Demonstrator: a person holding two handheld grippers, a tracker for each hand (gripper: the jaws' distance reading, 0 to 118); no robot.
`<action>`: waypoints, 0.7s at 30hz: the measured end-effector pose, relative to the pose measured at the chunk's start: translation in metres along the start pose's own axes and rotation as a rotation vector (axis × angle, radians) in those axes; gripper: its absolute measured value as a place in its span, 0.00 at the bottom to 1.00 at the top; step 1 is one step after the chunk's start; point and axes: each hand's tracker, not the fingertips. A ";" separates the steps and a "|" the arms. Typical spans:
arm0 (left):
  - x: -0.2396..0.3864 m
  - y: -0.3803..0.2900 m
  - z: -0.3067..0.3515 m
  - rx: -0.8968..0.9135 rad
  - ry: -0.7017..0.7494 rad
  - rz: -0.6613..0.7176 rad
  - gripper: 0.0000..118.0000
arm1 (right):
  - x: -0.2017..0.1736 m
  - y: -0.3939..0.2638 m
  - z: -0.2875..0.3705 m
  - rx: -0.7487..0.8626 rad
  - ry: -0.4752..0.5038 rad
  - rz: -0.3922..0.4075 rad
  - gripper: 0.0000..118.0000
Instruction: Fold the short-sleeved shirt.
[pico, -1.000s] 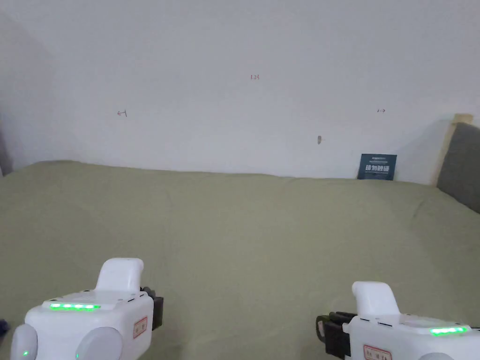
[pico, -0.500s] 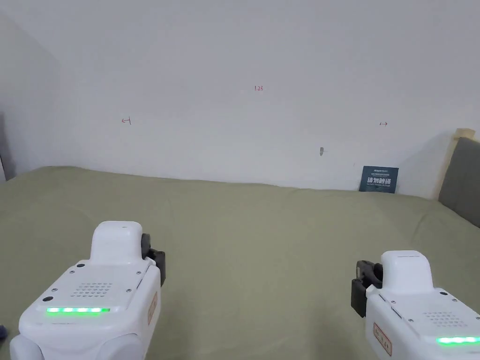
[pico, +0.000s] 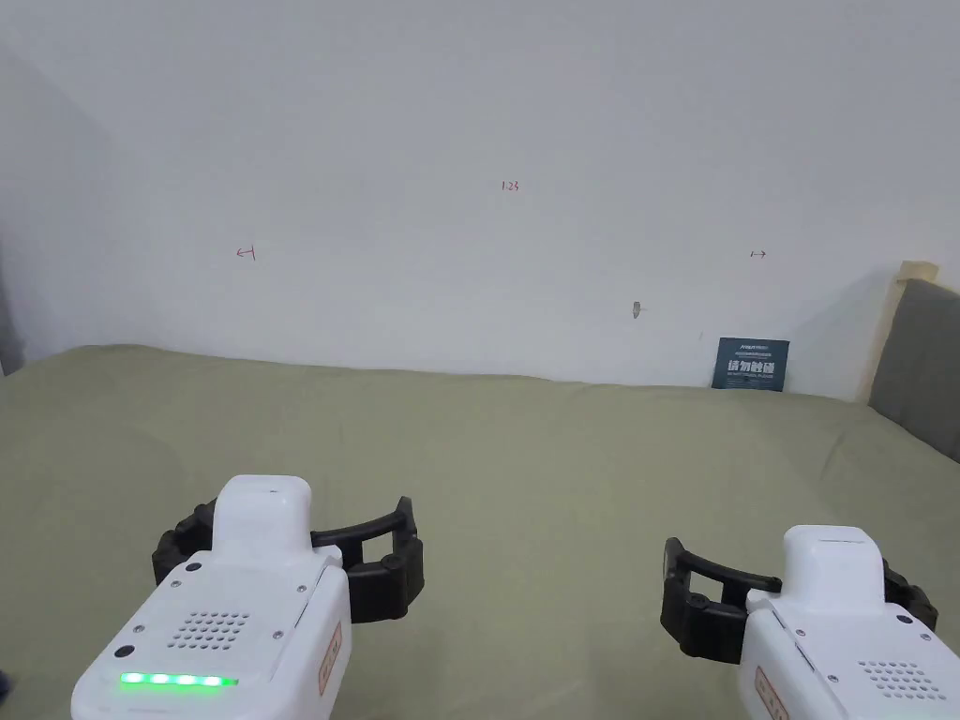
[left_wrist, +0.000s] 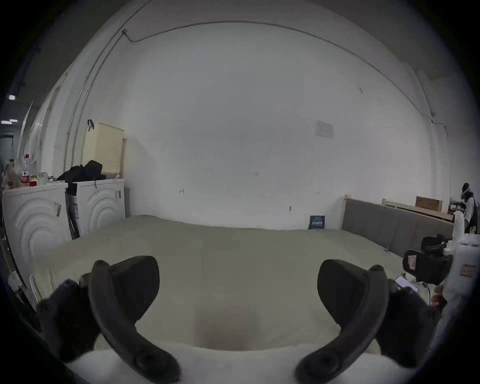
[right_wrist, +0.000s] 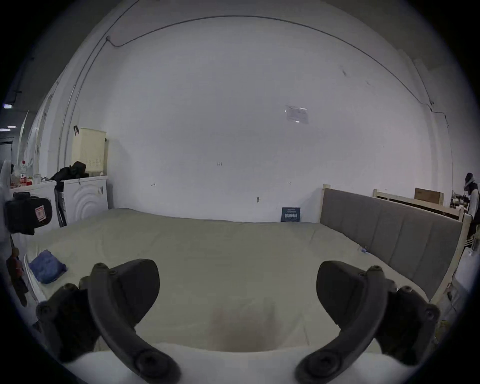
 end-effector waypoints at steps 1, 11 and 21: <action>0.000 -0.001 0.001 0.002 -0.002 -0.001 1.00 | 0.000 0.000 0.001 0.008 -0.002 0.000 0.99; 0.006 -0.005 -0.006 -0.045 0.020 -0.045 1.00 | -0.002 0.000 0.008 0.064 0.042 -0.028 1.00; 0.001 -0.001 -0.003 -0.043 0.018 -0.036 1.00 | -0.003 0.007 0.012 0.072 0.057 -0.037 1.00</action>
